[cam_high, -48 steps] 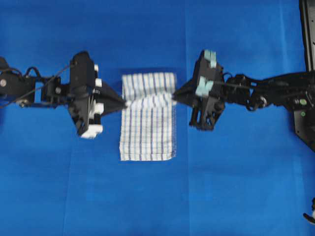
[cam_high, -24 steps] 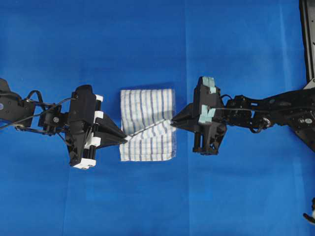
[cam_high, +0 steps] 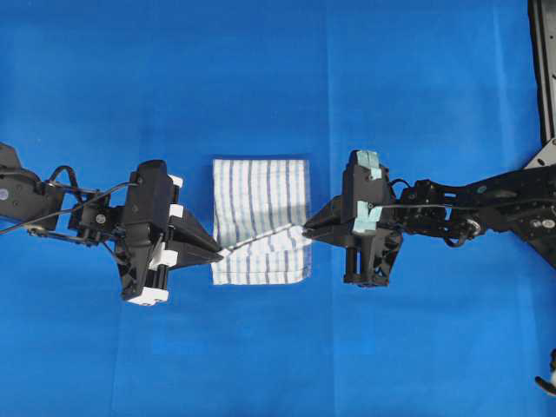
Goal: Fold the blue towel.
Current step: 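Fold the top end down toward the bottom end with both grippers, then open both grippers and withdraw them outward from the towel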
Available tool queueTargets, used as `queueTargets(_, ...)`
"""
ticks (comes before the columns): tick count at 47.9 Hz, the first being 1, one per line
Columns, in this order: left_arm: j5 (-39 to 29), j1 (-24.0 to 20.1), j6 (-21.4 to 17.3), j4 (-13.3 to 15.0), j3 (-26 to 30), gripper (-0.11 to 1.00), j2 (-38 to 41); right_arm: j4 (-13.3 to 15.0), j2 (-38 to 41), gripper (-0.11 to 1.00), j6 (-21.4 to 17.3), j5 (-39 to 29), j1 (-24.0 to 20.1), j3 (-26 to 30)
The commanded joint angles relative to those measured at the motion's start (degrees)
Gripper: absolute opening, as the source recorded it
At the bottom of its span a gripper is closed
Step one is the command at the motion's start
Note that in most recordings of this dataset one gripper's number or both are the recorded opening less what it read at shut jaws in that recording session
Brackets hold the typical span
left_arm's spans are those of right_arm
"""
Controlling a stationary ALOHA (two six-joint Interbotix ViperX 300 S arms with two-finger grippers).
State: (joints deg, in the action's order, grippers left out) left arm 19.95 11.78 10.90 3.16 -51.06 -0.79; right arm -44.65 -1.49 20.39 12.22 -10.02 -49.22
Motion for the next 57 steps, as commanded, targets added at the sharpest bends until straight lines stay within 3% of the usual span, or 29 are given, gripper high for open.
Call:
queueTargets(1,-0.2,0.4,0.1,-0.1,0.9,0.06,-0.4,-0.2,-0.8,0.08,0.1,0.2,0.0,0.9)
queueTargets(8,-0.2,0.0,0.2,0.0,0.5,0.06,-0.5,-0.2,-0.3,0.08,0.1,-0.4,0.0,1.5)
queueTargets(12,-0.4,-0.3,0.1,0.1,0.4,0.09,-0.4,-0.2,0.2,0.2,0.1,-1.2,0.0,2.0)
queueTargets(16,-1.1,-0.4,0.2,0.1,0.4,0.29,-0.5,-0.2,0.4,0.43,0.1,-1.8,-0.2,2.5)
queueTargets(22,-2.1,-0.3,0.0,0.1,0.5,0.7,-0.7,-0.2,0.4,0.81,0.1,-1.6,-0.3,2.5)
queueTargets(26,-2.8,-0.4,0.0,0.1,0.3,0.85,-1.2,-0.2,0.2,0.92,0.1,-1.5,-0.4,2.6)
queueTargets(39,-8.3,-0.4,-1.2,-0.2,0.1,0.67,-7.8,0.7,-6.0,0.88,1.3,-1.4,-0.2,1.0)
queueTargets(57,-11.8,-0.8,-5.3,-0.2,-4.8,0.67,-24.9,1.2,-25.6,0.88,7.6,-1.2,4.1,-8.0)
